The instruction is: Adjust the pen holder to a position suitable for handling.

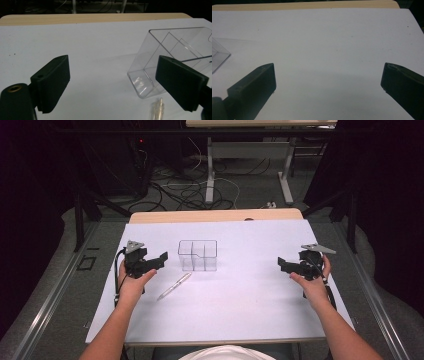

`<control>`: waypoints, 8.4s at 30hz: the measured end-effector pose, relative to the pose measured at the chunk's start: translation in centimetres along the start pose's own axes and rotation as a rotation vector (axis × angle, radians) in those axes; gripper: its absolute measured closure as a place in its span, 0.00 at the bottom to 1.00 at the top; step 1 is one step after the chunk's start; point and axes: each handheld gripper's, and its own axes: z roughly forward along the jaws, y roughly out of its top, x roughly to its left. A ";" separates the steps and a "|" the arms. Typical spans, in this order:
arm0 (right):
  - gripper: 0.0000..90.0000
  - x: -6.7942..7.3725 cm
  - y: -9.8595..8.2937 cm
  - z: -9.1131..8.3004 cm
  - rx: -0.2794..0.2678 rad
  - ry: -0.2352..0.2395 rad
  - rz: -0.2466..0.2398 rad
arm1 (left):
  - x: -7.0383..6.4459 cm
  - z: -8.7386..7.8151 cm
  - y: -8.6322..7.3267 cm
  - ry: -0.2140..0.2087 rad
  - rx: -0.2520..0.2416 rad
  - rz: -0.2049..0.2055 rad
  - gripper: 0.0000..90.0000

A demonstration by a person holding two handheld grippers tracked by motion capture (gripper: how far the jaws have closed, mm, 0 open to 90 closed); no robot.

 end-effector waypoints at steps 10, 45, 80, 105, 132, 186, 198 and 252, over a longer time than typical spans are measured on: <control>0.00 0.2 -0.2 0.3 0.015 0.002 0.007 | -0.7 1.5 1.0 0.034 0.008 -0.015 0.39; 0.01 0.3 -0.6 1.0 0.044 0.018 0.009 | -4.5 5.7 0.8 -0.017 0.184 -0.032 1.00; 0.01 0.4 -0.7 1.1 0.056 0.028 0.014 | -10.1 8.4 1.1 -0.076 0.188 -0.032 1.00; 0.01 0.3 -0.8 1.1 0.056 0.029 0.015 | -9.0 5.3 2.6 -0.141 0.177 -0.009 0.75; 0.01 0.5 -0.8 1.1 0.060 0.029 0.011 | -7.0 0.9 2.2 -0.185 0.146 0.037 0.50; 0.01 0.5 -0.9 1.2 0.071 0.043 -0.003 | -5.3 -1.1 -2.0 -0.032 0.474 0.390 0.46; 0.01 0.5 -1.0 1.2 0.079 0.044 -0.006 | -4.4 -0.2 -3.3 -0.041 0.576 0.390 0.56; 0.08 0.5 -0.9 1.2 0.094 0.054 -0.013 | -4.8 0.8 -3.7 -0.123 0.723 0.444 0.89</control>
